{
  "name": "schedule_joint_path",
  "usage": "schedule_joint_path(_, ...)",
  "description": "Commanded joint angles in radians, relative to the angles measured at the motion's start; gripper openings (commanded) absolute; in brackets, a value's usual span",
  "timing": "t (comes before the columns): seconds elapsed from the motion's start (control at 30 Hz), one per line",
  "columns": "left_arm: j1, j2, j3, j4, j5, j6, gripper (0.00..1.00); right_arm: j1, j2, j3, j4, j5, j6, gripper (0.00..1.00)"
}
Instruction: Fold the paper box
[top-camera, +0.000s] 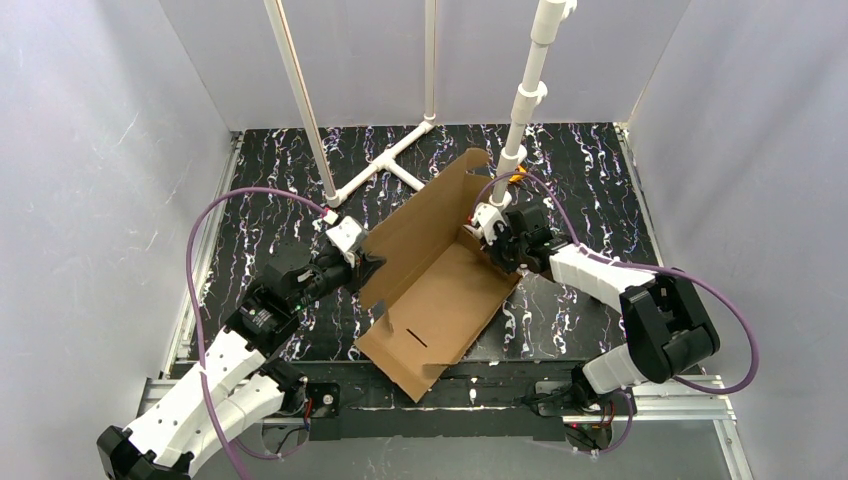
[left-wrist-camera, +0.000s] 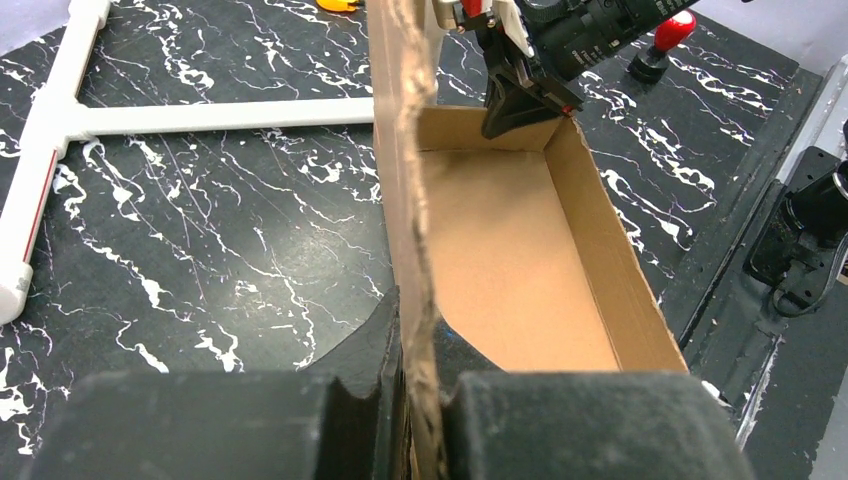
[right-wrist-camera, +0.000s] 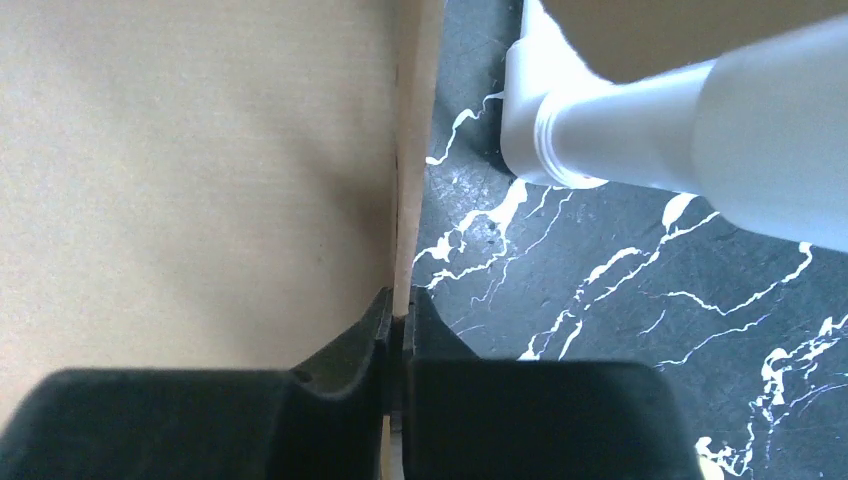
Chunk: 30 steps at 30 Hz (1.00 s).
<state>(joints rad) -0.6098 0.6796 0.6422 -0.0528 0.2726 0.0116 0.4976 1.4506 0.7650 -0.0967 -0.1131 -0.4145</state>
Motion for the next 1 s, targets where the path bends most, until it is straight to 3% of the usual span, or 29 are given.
schedule_joint_path(0.0, 0.002, -0.009, 0.054, 0.014, -0.007, 0.022, 0.00, -0.004, 0.014, 0.048, -0.011, -0.025, 0.021, 0.01)
schedule_joint_path(0.17, 0.005, 0.005, 0.058, 0.010, -0.086, 0.022, 0.00, -0.004, -0.009, 0.041, 0.011, -0.032, 0.125, 0.01)
schedule_joint_path(0.23, 0.009, 0.022, 0.061, 0.007, -0.140, 0.013, 0.09, -0.004, -0.017, 0.022, 0.038, -0.043, 0.164, 0.01)
schedule_joint_path(0.4, 0.030, 0.073, 0.078, -0.003, -0.175, -0.021, 0.11, -0.004, 0.012, 0.032, 0.072, -0.068, 0.228, 0.01)
schedule_joint_path(0.57, 0.040, 0.089, 0.114, -0.056, -0.256, -0.085, 0.43, 0.003, 0.054, 0.047, 0.122, -0.004, 0.310, 0.01)
schedule_joint_path(0.77, 0.045, 0.011, 0.166, -0.176, -0.395, -0.155, 0.97, 0.046, 0.063, 0.052, 0.170, 0.069, 0.387, 0.03)
schedule_joint_path(0.97, 0.048, -0.050, 0.277, -0.472, -0.463, -0.341, 0.98, 0.047, 0.076, 0.058, 0.189, 0.205, 0.486, 0.04)
